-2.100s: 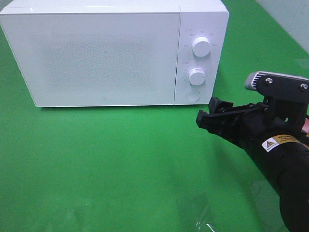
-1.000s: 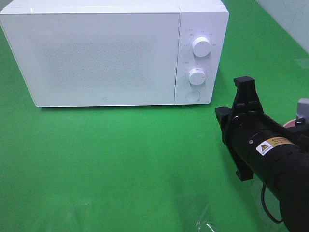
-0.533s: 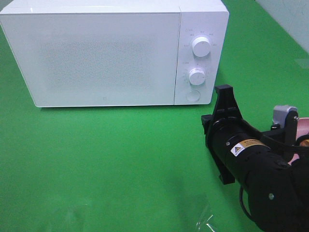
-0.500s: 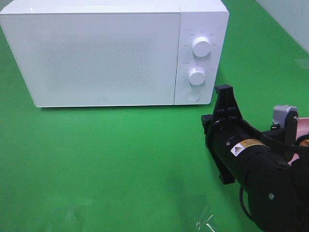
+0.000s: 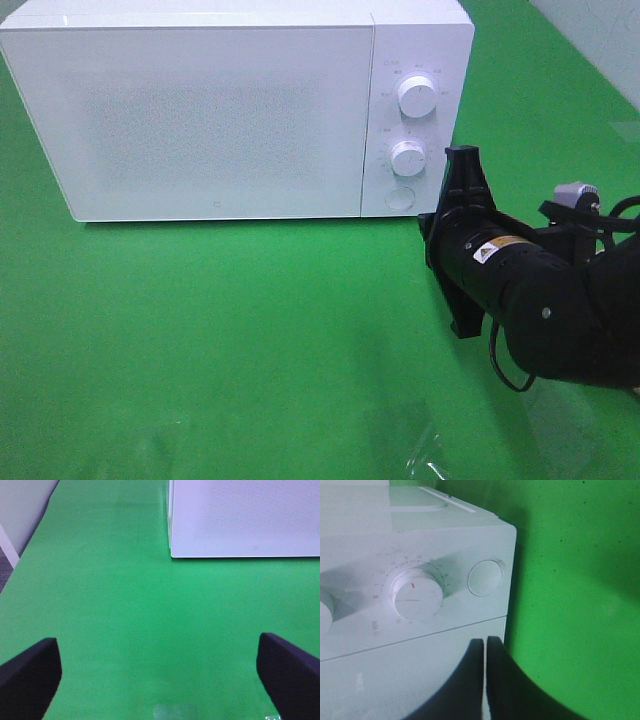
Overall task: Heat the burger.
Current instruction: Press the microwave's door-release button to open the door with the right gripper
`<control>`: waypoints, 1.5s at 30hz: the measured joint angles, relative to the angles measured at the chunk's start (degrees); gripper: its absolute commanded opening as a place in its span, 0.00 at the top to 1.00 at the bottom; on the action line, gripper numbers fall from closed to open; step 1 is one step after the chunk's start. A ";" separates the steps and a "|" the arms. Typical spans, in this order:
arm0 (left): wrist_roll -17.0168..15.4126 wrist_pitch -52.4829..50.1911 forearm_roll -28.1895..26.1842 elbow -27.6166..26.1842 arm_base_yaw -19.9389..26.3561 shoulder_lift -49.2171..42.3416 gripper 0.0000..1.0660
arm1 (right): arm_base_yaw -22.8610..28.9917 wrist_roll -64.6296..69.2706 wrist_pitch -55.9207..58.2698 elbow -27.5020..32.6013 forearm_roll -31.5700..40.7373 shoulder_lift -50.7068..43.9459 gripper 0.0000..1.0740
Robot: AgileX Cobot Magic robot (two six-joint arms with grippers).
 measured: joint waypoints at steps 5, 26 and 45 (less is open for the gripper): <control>0.00 0.00 0.00 0.00 0.00 0.00 0.07 | -2.86 -0.06 2.35 -1.66 -1.20 0.00 1.00; 0.00 0.00 0.00 0.00 0.00 0.00 0.07 | -7.16 -0.06 4.41 -11.69 -6.36 9.51 1.00; 0.00 0.00 0.00 0.00 0.00 0.00 0.07 | -10.49 0.00 7.39 -20.80 -5.04 18.39 1.00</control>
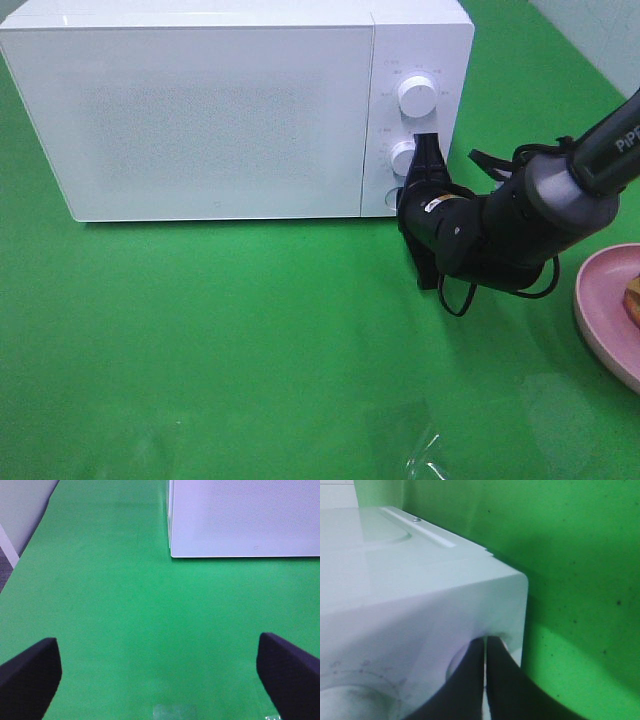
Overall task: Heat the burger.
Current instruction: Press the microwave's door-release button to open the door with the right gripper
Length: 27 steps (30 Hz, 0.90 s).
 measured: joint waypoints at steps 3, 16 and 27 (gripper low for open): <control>0.00 0.00 0.00 0.00 0.00 0.00 0.07 | -0.06 0.00 0.29 -0.34 0.17 0.23 1.00; 0.00 0.00 0.00 0.00 0.00 0.00 0.07 | 0.06 3.04 -2.23 -0.23 -0.52 0.74 1.00; 0.00 0.00 0.00 0.00 0.00 0.00 0.07 | 0.57 7.39 -4.47 -0.17 -1.66 0.74 1.00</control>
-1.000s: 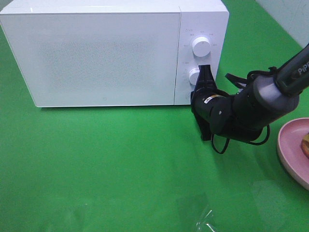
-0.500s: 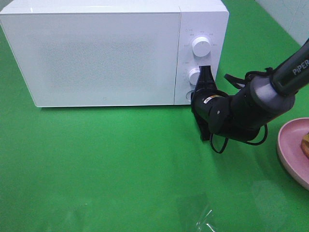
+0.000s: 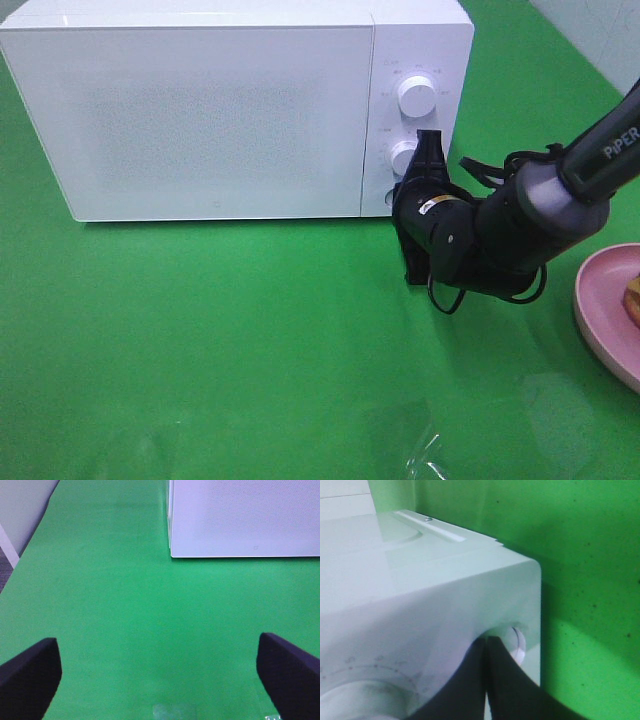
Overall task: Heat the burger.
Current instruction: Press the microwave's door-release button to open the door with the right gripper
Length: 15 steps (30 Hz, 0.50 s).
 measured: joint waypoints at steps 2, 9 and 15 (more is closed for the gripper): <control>0.00 0.00 0.00 0.00 0.00 0.00 0.07 | 0.00 0.06 0.00 0.00 0.11 0.00 1.00; 0.00 0.00 0.00 0.00 0.00 0.00 0.07 | 0.23 0.06 -1.26 0.00 0.40 0.46 1.00; 0.00 0.00 0.00 0.00 0.00 0.00 0.07 | 0.57 0.06 -2.46 -0.74 0.97 1.49 1.00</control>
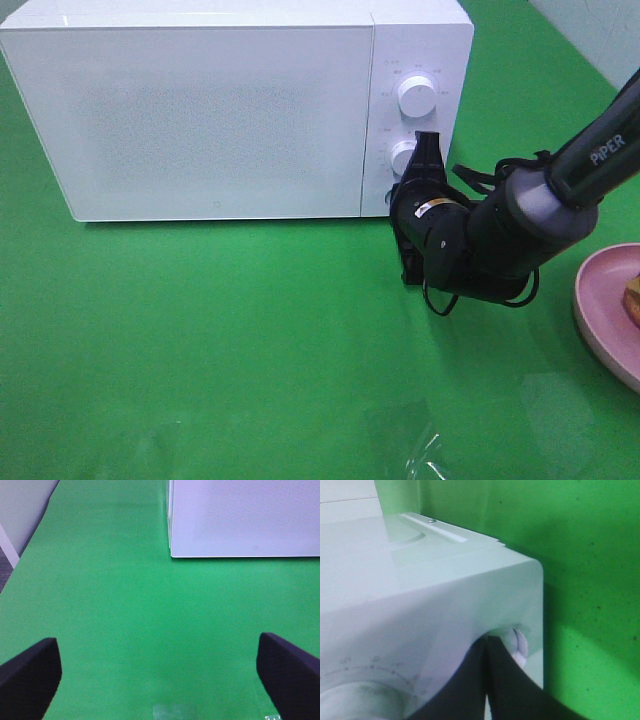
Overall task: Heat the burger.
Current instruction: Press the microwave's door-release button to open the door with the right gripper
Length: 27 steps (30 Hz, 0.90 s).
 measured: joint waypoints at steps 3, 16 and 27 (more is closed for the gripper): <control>0.00 0.00 0.00 0.00 0.00 0.00 0.07 | 0.17 -0.06 0.00 -0.97 1.03 0.52 1.00; 0.00 0.00 0.00 0.00 0.00 0.00 0.07 | 1.49 -2.46 0.46 -4.70 7.33 3.38 1.00; 0.00 0.00 0.00 0.00 0.00 0.00 0.07 | 1.60 -3.50 0.97 -4.81 8.25 2.92 1.00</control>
